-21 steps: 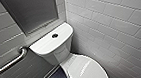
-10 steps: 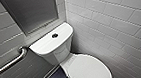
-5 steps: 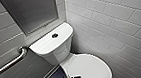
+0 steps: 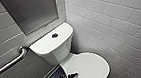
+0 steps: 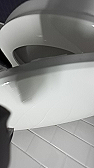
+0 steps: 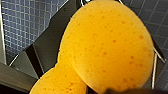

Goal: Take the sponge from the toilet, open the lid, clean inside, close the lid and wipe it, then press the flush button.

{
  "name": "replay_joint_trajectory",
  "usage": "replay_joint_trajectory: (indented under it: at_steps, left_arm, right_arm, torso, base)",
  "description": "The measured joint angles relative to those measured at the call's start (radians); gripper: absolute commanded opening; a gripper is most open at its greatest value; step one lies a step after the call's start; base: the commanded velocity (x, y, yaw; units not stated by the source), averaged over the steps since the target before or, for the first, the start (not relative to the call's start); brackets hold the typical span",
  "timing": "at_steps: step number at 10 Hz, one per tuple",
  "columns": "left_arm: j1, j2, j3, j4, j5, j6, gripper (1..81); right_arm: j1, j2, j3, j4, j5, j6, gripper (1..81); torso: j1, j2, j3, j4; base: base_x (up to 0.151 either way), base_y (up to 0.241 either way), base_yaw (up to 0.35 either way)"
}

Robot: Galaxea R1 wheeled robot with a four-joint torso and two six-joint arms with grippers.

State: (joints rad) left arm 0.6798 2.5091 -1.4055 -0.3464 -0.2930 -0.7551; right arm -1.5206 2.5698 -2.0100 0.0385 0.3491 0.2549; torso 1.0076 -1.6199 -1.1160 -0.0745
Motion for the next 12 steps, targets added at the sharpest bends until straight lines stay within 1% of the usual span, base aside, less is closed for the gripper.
replay_joint_trajectory:
  at_steps: [2, 3, 4, 5, 7, 10, 12]
  left_arm:
    - [-0.002, -0.026, 0.021, 0.057, -0.028, -0.099, 81.1]
    - [-0.002, -0.039, 0.024, 0.104, -0.040, -0.153, 81.1]
    - [-0.008, -0.046, 0.030, 0.164, -0.079, -0.190, 81.1]
    - [-0.040, -0.039, 0.044, 0.219, -0.189, -0.203, 81.1]
    - [-0.060, -0.060, 0.049, 0.232, -0.256, -0.220, 81.1]
    - [-0.066, -0.081, 0.050, 0.236, -0.277, -0.242, 81.1]
    - [-0.070, -0.116, 0.051, 0.237, -0.329, -0.263, 81.1]
  right_arm:
    - [0.000, 0.000, -0.002, 0.000, -0.001, 0.001, 1.0]
    - [0.000, 0.000, -0.002, 0.000, -0.001, 0.001, 1.0]
    - [0.000, 0.000, -0.002, 0.000, 0.000, 0.001, 1.0]
    - [-0.001, 0.000, -0.002, 0.000, 0.000, 0.001, 1.0]
    - [-0.002, 0.000, -0.002, 0.000, 0.000, 0.001, 1.0]
    - [-0.003, 0.000, -0.002, 0.000, -0.002, 0.000, 1.0]
    - [-0.007, 0.000, -0.002, 0.001, -0.001, 0.001, 1.0]
  torso:
    - [0.000, 0.000, 0.005, 0.000]
    - [0.000, 0.000, 0.023, 0.000]
    - [0.000, 0.000, 0.043, 0.000]
    - [0.000, 0.000, 0.049, 0.000]
    - [0.000, 0.000, 0.054, 0.000]
    - [0.000, 0.000, 0.054, 0.000]
    - [0.000, 0.000, 0.054, 0.000]
  base:
    - [0.000, 0.000, 0.000]
    - [0.000, 0.000, 0.000]
    - [0.000, 0.000, 0.000]
    - [0.000, 0.000, 0.000]
    - [0.000, 0.000, 0.000]
    - [0.000, 0.000, 0.000]
    - [0.000, 0.000, 0.000]
